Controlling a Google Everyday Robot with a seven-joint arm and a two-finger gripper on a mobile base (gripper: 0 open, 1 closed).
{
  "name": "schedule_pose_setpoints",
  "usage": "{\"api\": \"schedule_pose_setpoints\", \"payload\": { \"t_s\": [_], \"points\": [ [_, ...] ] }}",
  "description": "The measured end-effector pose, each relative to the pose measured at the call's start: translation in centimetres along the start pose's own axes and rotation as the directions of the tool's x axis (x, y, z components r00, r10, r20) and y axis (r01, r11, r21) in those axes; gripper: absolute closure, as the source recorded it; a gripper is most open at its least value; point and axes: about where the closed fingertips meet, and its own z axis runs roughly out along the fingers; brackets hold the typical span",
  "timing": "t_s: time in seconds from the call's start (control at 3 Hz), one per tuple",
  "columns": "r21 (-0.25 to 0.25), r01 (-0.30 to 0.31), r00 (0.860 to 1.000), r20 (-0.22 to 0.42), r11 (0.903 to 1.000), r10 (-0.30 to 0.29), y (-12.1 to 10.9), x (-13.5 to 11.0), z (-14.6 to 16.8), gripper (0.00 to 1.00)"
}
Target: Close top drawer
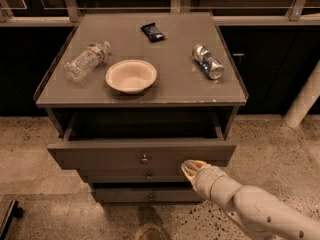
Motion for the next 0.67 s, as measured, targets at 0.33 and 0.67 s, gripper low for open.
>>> {"api": "schedule_pose_setpoints", "payload": {
  "t_s": [0.33, 0.67],
  "points": [
    [0.12, 0.079, 0.994, 0.062, 0.9896, -0.087, -1.57, -0.66, 1.18, 1.0],
    [0.12, 0.079, 0.994, 0.062, 0.9896, -0.087, -1.53, -0.67, 1.17, 1.0]
  ]
}}
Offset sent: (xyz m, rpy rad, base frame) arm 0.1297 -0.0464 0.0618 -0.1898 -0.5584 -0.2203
